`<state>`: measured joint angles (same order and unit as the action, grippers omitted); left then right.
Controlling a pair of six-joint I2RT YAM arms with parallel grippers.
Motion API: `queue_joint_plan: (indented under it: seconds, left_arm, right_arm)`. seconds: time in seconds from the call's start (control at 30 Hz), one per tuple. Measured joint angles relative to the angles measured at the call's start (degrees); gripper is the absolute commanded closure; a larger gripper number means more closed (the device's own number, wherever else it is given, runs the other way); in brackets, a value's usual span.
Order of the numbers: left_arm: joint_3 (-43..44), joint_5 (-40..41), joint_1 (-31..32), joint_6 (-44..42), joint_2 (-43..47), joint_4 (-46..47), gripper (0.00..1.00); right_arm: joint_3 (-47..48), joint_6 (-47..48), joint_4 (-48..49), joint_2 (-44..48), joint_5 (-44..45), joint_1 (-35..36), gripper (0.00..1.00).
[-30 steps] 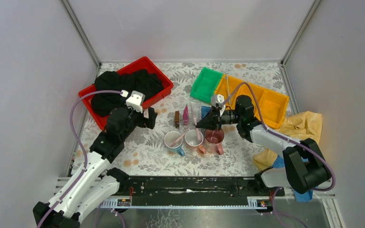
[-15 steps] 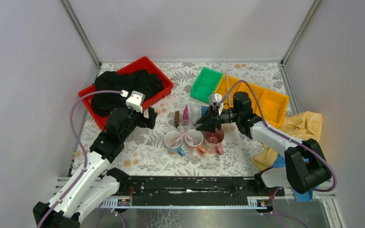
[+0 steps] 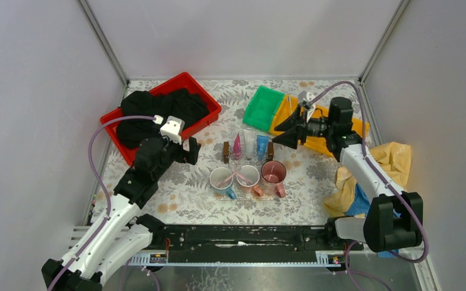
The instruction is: Prepare toiletry sets of a toothbrush and toothpaste on the tray
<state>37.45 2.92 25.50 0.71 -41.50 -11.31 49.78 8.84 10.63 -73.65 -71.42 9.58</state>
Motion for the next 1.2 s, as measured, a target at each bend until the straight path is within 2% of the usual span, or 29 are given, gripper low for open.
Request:
queue_joint_plan:
  seconds: [0.17,0.33,0.8,1.13,1.2]
  left_arm:
    - [0.0,-0.3,0.0,0.0,0.0,0.0,0.00]
    - [0.0,-0.6,0.0,0.0,0.0,0.0,0.00]
    - [0.0,-2.1,0.0,0.0,0.1,0.1,0.00]
    - [0.0,-2.1,0.0,0.0,0.7,0.1,0.00]
    - [0.0,-2.1,-0.1,0.0,0.7,0.1,0.00]
  right_arm:
    - [1.8,-3.0,-2.1,0.6,2.5,-5.3,0.35]
    - [6.7,-3.5,-7.8,-1.5,9.4,-6.6,0.35]
    - [28.1,1.9,-29.6,-22.7,33.4,-6.6,0.36]
    - [36.1,3.6,-35.8,-33.3,42.1,-6.1,0.36]
    - [37.2,3.8,-36.1,-34.5,43.6,-5.5,0.39]
